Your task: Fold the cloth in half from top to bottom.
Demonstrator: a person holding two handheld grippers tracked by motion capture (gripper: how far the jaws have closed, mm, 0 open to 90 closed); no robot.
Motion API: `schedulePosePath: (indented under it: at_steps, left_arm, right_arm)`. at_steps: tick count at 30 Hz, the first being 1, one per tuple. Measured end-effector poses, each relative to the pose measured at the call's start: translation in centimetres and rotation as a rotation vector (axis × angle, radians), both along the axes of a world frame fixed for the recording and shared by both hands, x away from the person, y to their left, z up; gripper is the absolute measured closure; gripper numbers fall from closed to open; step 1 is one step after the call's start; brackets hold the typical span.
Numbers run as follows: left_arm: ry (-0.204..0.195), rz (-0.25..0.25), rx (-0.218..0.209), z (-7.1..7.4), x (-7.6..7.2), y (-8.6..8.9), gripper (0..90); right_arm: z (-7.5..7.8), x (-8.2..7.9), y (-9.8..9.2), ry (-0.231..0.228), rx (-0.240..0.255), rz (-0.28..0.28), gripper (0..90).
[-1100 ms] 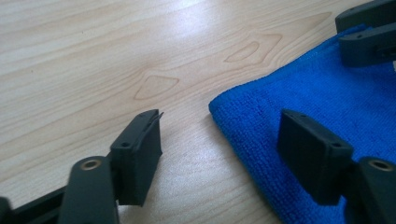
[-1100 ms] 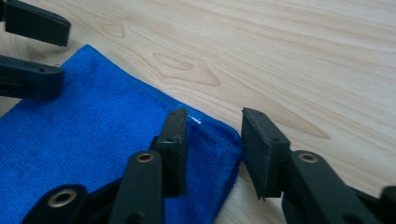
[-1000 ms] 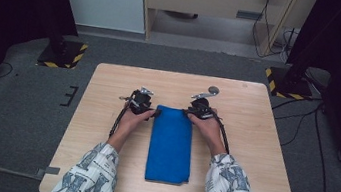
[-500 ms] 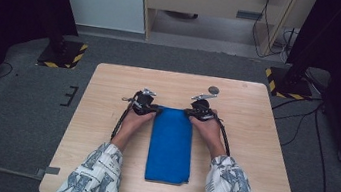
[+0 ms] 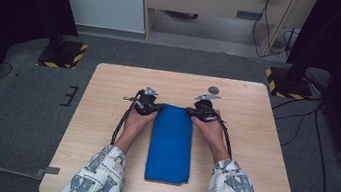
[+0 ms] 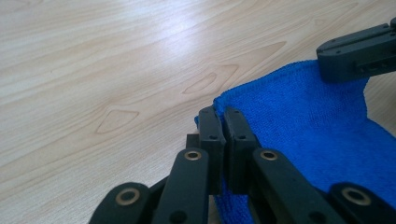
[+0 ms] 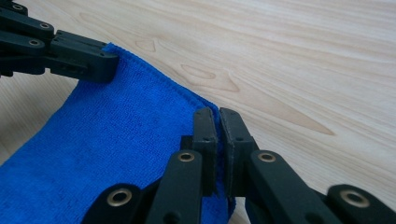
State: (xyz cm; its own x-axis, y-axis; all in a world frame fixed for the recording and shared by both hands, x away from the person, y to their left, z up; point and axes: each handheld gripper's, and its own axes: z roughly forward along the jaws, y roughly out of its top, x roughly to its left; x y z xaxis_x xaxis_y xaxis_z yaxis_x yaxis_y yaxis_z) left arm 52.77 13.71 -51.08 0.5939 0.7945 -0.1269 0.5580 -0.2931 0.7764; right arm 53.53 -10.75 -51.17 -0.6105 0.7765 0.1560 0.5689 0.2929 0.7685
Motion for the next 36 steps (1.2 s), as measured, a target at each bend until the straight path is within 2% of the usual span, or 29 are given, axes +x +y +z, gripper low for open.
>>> schedulePosePath:
  at_steps: [2, 4, 10, 25, 36]
  left_arm:
    - [-0.023, 0.002, -0.001, 0.6, -0.3, -0.1, 87.5]
    - [-0.046, 0.005, -0.023, 1.1, -0.7, -0.1, 87.5]
    - [-0.077, -0.003, -0.015, 2.3, -1.4, -0.3, 87.5]
    - [-0.116, 0.002, -0.055, 3.6, -1.4, 0.1, 87.4]
    - [-0.138, -0.004, -0.034, 4.4, -1.2, -1.2, 87.5]
  right_arm:
    - [0.3, -0.3, -0.3, -0.006, 0.012, -0.002, 86.4]
    - [0.9, -0.7, -0.6, -0.019, 0.023, 0.003, 86.5]
    - [2.0, -1.5, -1.2, -0.055, 0.046, 0.0, 86.5]
    - [3.9, -1.1, -1.0, -0.088, 0.056, 0.003, 86.6]
    - [5.0, -0.9, -1.9, -0.097, 0.051, -0.006, 86.6]
